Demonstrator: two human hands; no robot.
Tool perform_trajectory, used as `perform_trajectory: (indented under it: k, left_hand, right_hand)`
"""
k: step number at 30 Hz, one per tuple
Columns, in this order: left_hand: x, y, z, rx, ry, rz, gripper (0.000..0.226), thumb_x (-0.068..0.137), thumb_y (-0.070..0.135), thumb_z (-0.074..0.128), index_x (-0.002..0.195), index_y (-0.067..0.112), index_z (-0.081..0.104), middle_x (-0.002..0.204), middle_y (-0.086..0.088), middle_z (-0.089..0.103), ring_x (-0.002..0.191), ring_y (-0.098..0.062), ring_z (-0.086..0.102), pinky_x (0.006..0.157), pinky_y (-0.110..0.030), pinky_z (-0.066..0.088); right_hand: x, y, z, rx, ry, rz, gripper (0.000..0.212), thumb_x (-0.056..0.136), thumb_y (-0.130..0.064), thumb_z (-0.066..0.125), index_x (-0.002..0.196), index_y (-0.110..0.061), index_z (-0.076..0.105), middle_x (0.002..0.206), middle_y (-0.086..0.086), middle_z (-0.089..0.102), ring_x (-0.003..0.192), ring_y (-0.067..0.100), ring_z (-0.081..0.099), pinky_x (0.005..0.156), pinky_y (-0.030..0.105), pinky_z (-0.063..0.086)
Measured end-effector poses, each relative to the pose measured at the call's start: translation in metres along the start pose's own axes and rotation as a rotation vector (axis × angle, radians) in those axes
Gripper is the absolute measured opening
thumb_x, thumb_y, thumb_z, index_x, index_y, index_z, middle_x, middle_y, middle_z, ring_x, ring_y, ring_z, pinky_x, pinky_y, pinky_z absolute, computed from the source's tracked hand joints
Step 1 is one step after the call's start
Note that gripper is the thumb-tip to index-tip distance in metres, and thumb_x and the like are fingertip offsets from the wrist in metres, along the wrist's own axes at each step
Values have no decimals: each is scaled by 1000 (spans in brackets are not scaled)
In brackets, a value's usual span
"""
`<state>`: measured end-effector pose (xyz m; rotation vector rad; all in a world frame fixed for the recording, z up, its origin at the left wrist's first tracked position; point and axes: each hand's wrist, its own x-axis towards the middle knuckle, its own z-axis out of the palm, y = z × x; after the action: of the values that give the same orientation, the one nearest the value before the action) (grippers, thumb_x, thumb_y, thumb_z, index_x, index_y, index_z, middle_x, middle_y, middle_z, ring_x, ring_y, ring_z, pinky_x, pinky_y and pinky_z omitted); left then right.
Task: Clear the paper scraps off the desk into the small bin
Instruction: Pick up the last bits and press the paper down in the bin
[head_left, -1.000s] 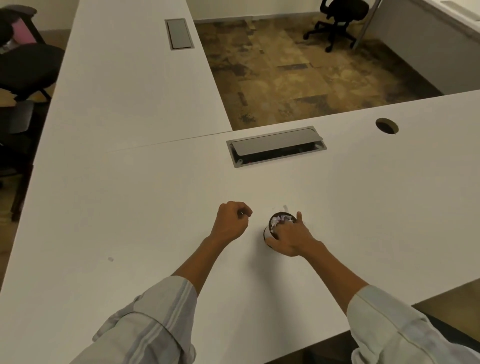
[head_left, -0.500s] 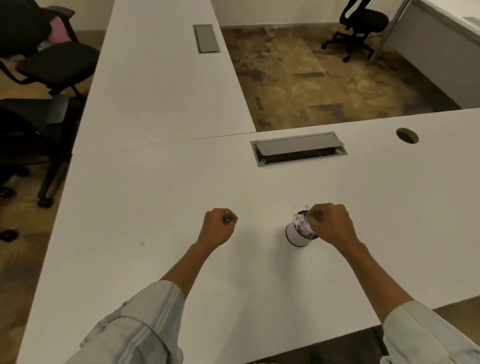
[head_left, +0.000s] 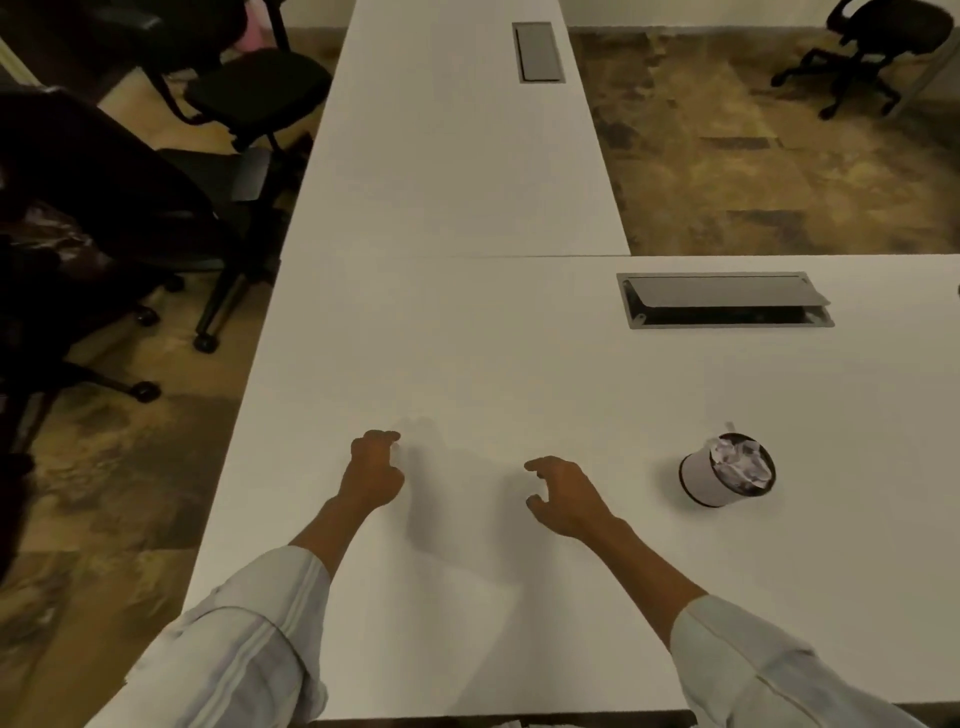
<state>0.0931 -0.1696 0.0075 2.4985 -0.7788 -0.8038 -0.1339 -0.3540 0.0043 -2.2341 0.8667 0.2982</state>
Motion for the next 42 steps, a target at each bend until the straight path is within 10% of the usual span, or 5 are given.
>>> perform_trajectory:
  k: [9,14,22,31,42]
  left_hand:
    - [16,-51,-3,336,-143,176,75,82,-8,47,150,9,20,158,-11,17,144,-29,15,109,-39,39]
    - [31,-47,2,509,-115,277,66,84,2,57,144,8,29,143,-9,35,127,-26,37,86,-36,54]
    - [40,-33,4,626,-72,449,15,72,-14,57,78,0,58,77,-9,46,69,-29,55,56,-33,53]
    - [36,-26,26,693,-91,376,28,78,-9,42,96,5,59,98,-11,62,86,-29,62,71,-34,51]
    - [-12,199,127,-182,-48,543,14,92,7,50,84,4,61,84,-10,65,78,-26,60,74,-40,50]
  right_hand:
    - [-7,-66,99,-347,-96,-320,46,97,-37,47,137,-14,48,148,8,42,133,28,39,91,46,53]
    - [-34,-73,140,-436,-104,-304,25,94,-3,44,116,-6,56,128,9,51,117,28,48,61,37,48]
    - [-44,-69,140,-468,-68,-220,23,82,10,52,96,-5,62,105,9,62,96,25,56,61,31,35]
    - [-65,-28,79,228,347,241,17,73,-8,65,84,-19,72,69,-9,70,58,0,61,60,13,49]
    - [-87,81,-67,565,915,330,26,70,-1,73,74,-26,64,68,-11,67,62,4,67,53,8,50]
